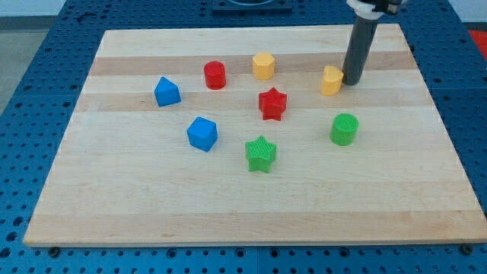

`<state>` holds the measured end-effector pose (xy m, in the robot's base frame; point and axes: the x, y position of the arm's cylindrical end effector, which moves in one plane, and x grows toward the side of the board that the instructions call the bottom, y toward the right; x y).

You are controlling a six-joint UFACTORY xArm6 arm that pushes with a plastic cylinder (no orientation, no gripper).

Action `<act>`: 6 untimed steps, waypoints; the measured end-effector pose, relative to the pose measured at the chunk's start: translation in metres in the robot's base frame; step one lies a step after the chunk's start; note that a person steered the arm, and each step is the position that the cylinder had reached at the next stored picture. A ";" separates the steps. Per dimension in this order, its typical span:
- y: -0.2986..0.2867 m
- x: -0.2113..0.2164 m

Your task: Move the red star left and down a bit

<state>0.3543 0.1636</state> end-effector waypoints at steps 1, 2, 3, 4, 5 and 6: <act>-0.022 0.009; -0.029 0.036; -0.068 0.038; -0.126 0.039; -0.144 0.035; -0.165 0.032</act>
